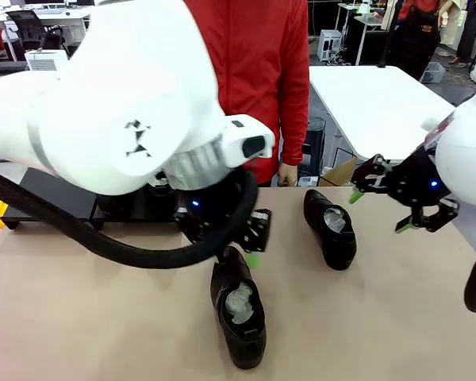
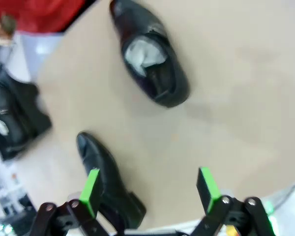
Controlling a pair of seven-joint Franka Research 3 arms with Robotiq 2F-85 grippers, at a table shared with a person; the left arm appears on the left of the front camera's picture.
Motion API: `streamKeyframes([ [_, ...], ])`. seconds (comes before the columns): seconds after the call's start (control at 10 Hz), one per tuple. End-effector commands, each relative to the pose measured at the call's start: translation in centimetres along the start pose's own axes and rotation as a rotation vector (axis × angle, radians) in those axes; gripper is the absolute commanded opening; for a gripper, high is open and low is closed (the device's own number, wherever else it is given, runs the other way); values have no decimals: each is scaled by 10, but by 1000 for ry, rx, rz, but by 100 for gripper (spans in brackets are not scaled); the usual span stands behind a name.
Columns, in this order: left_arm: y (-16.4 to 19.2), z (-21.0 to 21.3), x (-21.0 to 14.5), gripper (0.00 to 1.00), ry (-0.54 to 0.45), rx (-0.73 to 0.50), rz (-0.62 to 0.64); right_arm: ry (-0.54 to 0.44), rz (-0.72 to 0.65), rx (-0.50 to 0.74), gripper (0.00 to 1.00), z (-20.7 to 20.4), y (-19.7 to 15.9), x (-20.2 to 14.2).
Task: Organize the shoes by placing them on the stand.
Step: Place the Shoe from the middle of the table onto the Shoes Stand.
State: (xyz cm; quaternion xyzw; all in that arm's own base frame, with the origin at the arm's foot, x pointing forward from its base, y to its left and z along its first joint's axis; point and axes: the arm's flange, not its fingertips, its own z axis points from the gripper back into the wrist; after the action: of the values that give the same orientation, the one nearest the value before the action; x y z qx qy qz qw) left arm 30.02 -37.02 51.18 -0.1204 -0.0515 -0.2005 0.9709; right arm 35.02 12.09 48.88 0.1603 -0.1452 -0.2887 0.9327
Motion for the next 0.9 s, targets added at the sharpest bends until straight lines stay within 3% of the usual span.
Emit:
streamKeyframes([
  [0.0,-23,-13,12,58,83,47,61,-99,-98,-133,100,-15,-35,-21],
  [0.1,-34,-28,16,58,115,102,123,0,0,0,100,0,0,0],
  [0.3,-42,-62,26,58,183,123,275,0,0,0,100,0,0,0],
  [0.6,-40,-92,48,58,70,63,383,0,0,0,100,0,0,0],
  [0.8,-38,-106,49,58,94,71,417,0,0,0,100,0,0,0],
])
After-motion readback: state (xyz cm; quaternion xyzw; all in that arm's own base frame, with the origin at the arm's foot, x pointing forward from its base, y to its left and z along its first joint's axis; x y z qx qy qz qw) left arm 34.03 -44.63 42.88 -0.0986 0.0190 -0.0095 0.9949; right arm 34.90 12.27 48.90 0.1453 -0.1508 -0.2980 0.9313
